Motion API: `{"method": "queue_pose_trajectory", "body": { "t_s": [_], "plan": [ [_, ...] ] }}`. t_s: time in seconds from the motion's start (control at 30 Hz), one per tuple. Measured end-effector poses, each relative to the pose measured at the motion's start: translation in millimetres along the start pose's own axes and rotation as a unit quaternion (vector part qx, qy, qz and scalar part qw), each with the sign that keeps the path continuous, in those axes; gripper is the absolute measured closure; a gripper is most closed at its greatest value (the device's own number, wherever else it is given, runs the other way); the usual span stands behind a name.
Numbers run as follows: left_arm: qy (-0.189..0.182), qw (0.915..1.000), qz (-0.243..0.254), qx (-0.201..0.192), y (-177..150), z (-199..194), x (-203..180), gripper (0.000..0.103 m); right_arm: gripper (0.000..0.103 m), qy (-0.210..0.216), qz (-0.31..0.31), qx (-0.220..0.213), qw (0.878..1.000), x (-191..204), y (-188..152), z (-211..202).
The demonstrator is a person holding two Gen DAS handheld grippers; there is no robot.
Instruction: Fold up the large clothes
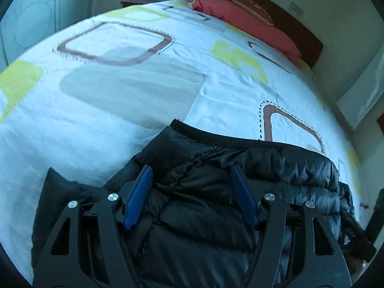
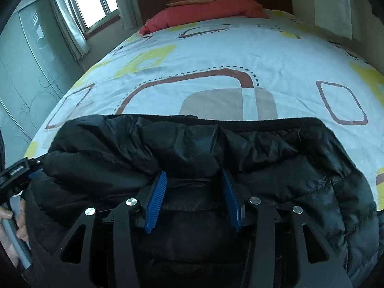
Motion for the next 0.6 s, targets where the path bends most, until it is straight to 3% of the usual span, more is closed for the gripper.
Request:
{"method": "queue_pose_trajectory", "body": {
  "t_s": [0.1,0.23,0.37,0.5,0.6],
  "plan": [
    [-0.023,0.9993,-0.011,-0.027,6,-25,6,0.036,0.057,-0.004,0.015,-0.03,0.999,-13,6,-23],
    [-0.039,0.997,-0.042,-0.052,8,-52,22,0.034,0.057,-0.059,0.011,-0.03,0.998,-45,5,-36],
    [-0.03,0.9978,-0.059,0.003,-1,-18,33,0.033,0.057,-0.044,0.074,0.001,0.996,-78,-7,-22],
    [-0.012,0.9997,-0.018,-0.006,0,-13,19,0.033,0.057,-0.089,0.059,-0.029,0.994,-78,-6,-47],
    [-0.006,1.0,-0.007,0.001,-8,3,20,0.029,0.057,-0.075,0.102,-0.021,0.992,-97,-21,-34]
  ]
}}
Point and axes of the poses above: each gripper's, at about its wrist camera, not at the fingertips, and z roughly the way its jaws point, x to its left, y to its top, the point moved 1 cm from there along z, roughly the way its jaws point, and after that the axes turned 12 degrees about -x, right-handed, at the moved point
